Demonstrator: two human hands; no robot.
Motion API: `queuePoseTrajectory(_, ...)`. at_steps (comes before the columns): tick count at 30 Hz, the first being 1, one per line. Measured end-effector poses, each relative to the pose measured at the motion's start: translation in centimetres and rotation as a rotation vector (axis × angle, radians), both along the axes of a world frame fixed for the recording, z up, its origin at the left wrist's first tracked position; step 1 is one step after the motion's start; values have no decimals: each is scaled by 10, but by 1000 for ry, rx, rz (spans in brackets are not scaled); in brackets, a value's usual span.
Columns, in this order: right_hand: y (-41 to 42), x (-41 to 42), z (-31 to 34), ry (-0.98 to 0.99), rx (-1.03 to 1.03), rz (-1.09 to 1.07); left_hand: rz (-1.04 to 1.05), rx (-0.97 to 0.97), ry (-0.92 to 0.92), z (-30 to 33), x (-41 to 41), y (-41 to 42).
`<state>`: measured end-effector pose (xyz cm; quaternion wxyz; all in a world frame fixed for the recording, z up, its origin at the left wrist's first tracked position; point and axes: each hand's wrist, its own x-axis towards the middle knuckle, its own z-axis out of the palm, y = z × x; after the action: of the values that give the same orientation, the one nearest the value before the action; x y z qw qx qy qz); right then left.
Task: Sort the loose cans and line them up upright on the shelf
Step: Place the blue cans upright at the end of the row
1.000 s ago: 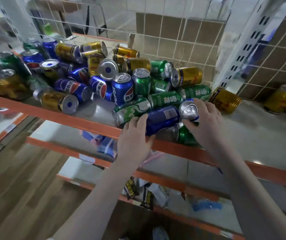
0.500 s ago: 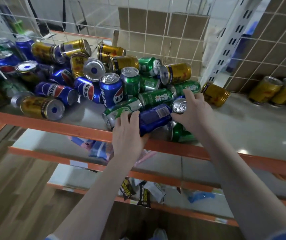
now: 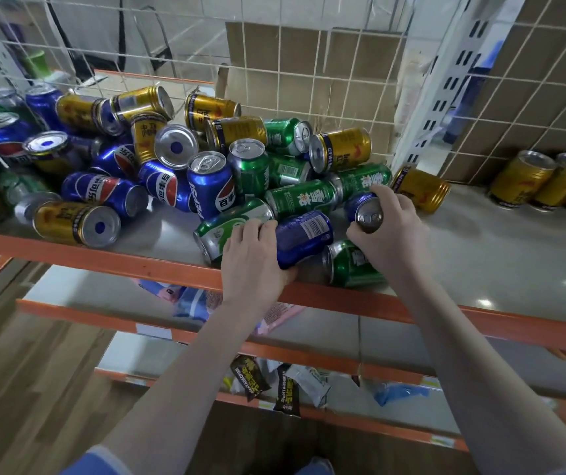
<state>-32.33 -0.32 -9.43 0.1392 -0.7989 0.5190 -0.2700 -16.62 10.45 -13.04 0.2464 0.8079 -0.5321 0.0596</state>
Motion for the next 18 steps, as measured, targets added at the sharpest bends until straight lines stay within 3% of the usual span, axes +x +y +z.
queuePoseTrajectory(12,0,-3,3,-99,-16,-11,-172,-281,217,45,13,-3)
queuePoseTrajectory(18,-4,-7,12,-125,-6,-36,-206,-314,259,60,24,-12)
